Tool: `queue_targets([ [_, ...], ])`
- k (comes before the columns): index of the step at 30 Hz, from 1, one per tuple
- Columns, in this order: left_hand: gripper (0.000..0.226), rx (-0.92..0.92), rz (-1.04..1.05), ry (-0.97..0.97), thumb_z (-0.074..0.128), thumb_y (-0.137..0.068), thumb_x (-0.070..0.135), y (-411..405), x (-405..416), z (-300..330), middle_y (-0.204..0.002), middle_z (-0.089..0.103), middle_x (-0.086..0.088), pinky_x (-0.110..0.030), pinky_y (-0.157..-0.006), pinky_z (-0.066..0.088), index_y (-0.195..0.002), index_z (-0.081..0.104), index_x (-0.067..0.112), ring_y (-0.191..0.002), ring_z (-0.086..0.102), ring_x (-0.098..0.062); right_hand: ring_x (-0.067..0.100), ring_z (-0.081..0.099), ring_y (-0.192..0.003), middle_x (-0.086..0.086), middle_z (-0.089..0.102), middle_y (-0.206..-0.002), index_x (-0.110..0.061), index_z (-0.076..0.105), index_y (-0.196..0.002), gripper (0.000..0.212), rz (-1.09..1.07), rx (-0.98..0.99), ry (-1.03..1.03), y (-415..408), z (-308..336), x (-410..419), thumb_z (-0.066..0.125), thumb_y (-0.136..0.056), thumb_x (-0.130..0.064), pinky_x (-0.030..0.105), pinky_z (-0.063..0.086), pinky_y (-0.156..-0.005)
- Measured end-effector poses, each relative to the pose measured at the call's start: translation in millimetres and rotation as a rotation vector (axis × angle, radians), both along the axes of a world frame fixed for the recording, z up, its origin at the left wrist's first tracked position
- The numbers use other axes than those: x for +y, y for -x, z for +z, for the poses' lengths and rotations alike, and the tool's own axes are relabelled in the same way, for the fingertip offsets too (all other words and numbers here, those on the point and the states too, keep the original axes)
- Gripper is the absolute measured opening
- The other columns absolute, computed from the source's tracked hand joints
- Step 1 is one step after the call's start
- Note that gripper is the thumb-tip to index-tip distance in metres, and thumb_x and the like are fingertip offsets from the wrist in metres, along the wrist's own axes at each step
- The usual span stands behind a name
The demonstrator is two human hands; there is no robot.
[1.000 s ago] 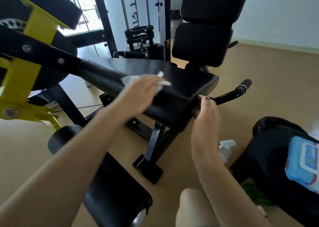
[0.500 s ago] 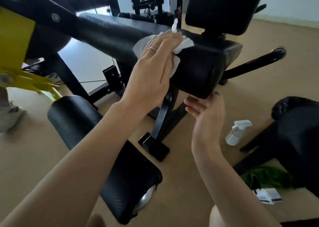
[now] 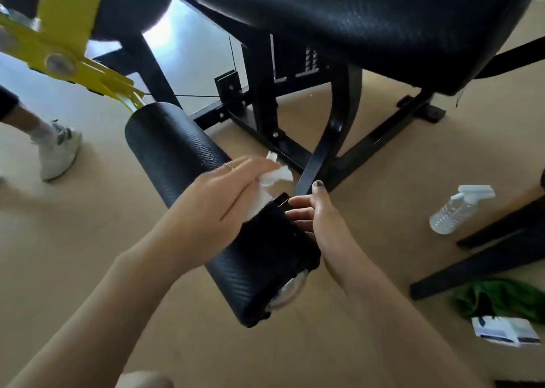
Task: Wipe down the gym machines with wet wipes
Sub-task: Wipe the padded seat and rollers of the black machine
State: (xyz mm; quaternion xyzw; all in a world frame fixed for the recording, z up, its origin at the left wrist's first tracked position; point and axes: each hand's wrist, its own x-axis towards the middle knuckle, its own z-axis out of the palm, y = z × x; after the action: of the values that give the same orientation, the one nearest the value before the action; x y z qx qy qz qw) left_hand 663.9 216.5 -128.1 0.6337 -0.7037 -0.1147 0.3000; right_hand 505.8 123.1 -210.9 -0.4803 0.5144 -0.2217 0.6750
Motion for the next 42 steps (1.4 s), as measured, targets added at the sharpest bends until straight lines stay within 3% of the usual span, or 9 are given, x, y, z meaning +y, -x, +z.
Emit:
queue_targets([
  [3, 0.037, -0.275, -0.101, -0.116, 0.037, -0.104, 0.024, 10, 21, -25, -0.133, 0.063, 0.01, -0.036, -0.112, 0.04, -0.132, 0.062, 0.024, -0.129, 0.055, -0.011, 0.02, 0.072, -0.098, -0.001, 0.078, -0.095, -0.025, 0.074, -0.099, 0.066, 0.017, 0.03, -0.02, 1, -3, 11, 0.023, -0.101, -0.067, 0.046, 0.054, -0.098],
  [5, 0.043, -0.368, -0.151, -0.085, 0.031, -0.106, 0.03, 26, 31, -33, -0.14, 0.061, 0.006, -0.031, -0.12, 0.029, -0.133, 0.062, 0.018, -0.137, 0.049, -0.009, 0.016, 0.073, -0.093, -0.003, 0.078, -0.088, -0.025, 0.075, -0.089, 0.065, -0.023, 0.038, 0.008, 0, -1, 20, 0.025, -0.103, -0.064, 0.041, 0.055, -0.093],
  [11, 0.042, -0.302, -0.219, -0.082, 0.033, -0.107, 0.028, 18, 30, -36, -0.147, 0.055, 0.01, -0.033, -0.121, 0.03, -0.141, 0.057, 0.021, -0.142, 0.041, -0.003, 0.018, 0.073, -0.092, -0.003, 0.078, -0.087, -0.025, 0.074, -0.09, 0.06, -0.194, -0.014, -0.003, -4, 1, 30, 0.027, -0.104, -0.059, 0.048, 0.056, -0.094],
  [18, 0.039, -0.18, 0.106, -0.013, 0.038, -0.105, 0.013, -42, 14, -49, -0.146, 0.055, 0.005, -0.052, -0.117, 0.035, -0.137, 0.059, 0.015, -0.143, 0.043, -0.014, 0.014, 0.067, -0.1, -0.008, 0.074, -0.1, -0.026, 0.071, -0.097, 0.05, -0.313, -0.06, 0.032, -8, 2, 41, 0.029, -0.107, -0.05, 0.042, 0.053, -0.097],
  [23, 0.041, -0.222, -0.132, -0.044, 0.032, -0.109, 0.018, 14, 40, -46, -0.149, 0.053, 0.004, -0.047, -0.121, 0.031, -0.138, 0.059, 0.011, -0.145, 0.042, -0.015, 0.014, 0.069, -0.098, -0.01, 0.075, -0.095, -0.029, 0.071, -0.092, 0.046, -0.391, -0.148, 0.026, -11, 0, 45, 0.033, -0.095, -0.054, 0.048, 0.054, -0.096],
  [27, 0.043, -0.265, -0.211, -0.127, 0.031, -0.109, 0.022, 10, 37, -40, -0.155, 0.046, 0.009, -0.047, -0.121, 0.03, -0.147, 0.05, 0.017, -0.148, 0.036, -0.013, 0.015, 0.071, -0.096, -0.01, 0.076, -0.092, -0.028, 0.071, -0.086, 0.041, -0.461, -0.189, -0.005, -14, 0, 44, 0.037, -0.096, -0.048, 0.049, 0.054, -0.096],
  [35, 0.038, -0.205, 0.157, -0.013, 0.035, -0.107, 0.017, -51, -1, -51, -0.146, 0.055, 0.004, -0.052, -0.117, 0.034, -0.139, 0.057, 0.015, -0.144, 0.042, -0.015, 0.012, 0.067, -0.101, -0.01, 0.074, -0.098, -0.026, 0.067, -0.094, 0.033, -0.338, -0.13, 0.045, -2, -2, 40, 0.038, -0.104, -0.036, 0.043, 0.053, -0.097],
  [42, 0.043, -0.318, -0.263, -0.052, 0.035, -0.108, 0.022, -7, 28, -46, -0.155, 0.045, 0.011, -0.041, -0.124, 0.024, -0.148, 0.05, 0.021, -0.149, 0.03, -0.004, 0.021, 0.07, -0.097, 0.0, 0.075, -0.096, -0.019, 0.069, -0.093, 0.031, -0.548, -0.115, 0.015, -13, -1, 40, 0.045, -0.101, -0.035, 0.041, 0.055, -0.09],
])
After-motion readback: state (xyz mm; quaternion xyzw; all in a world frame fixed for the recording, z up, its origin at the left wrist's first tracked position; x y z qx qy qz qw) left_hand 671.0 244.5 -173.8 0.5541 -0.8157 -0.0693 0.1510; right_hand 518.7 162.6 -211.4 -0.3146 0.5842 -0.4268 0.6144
